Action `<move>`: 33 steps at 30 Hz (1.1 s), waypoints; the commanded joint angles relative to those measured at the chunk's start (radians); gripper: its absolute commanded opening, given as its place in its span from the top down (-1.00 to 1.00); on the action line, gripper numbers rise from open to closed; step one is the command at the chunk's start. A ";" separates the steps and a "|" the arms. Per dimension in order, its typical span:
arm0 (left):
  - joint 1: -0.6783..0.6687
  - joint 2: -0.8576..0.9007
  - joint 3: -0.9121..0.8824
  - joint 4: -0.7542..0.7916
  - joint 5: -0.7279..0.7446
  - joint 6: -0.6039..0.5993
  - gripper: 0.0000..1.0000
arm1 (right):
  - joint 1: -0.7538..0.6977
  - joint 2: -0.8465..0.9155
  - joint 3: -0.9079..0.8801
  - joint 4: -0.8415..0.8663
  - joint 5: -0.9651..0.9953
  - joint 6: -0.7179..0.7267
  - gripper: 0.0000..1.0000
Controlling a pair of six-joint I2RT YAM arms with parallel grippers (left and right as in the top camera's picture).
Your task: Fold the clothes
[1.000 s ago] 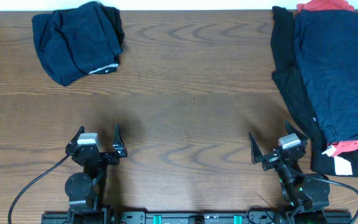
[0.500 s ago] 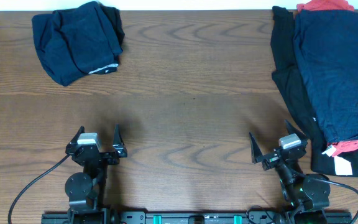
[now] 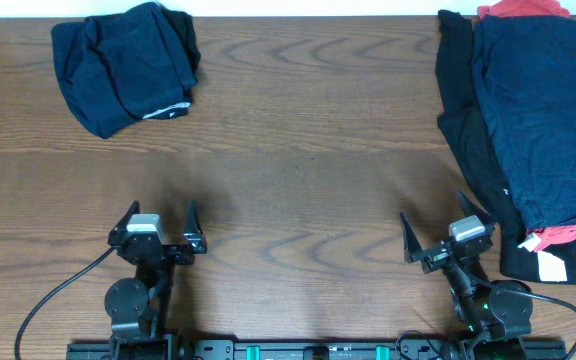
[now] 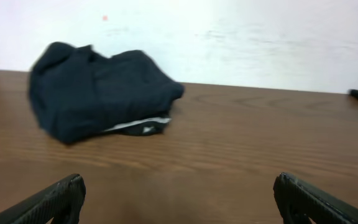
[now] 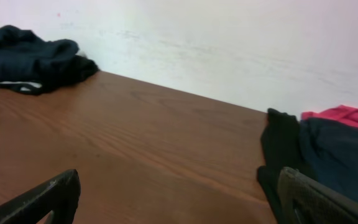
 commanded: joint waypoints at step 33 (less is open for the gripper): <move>-0.005 0.956 0.919 -0.534 0.393 0.115 -0.96 | -0.045 0.997 0.879 -0.359 0.016 -0.003 -0.99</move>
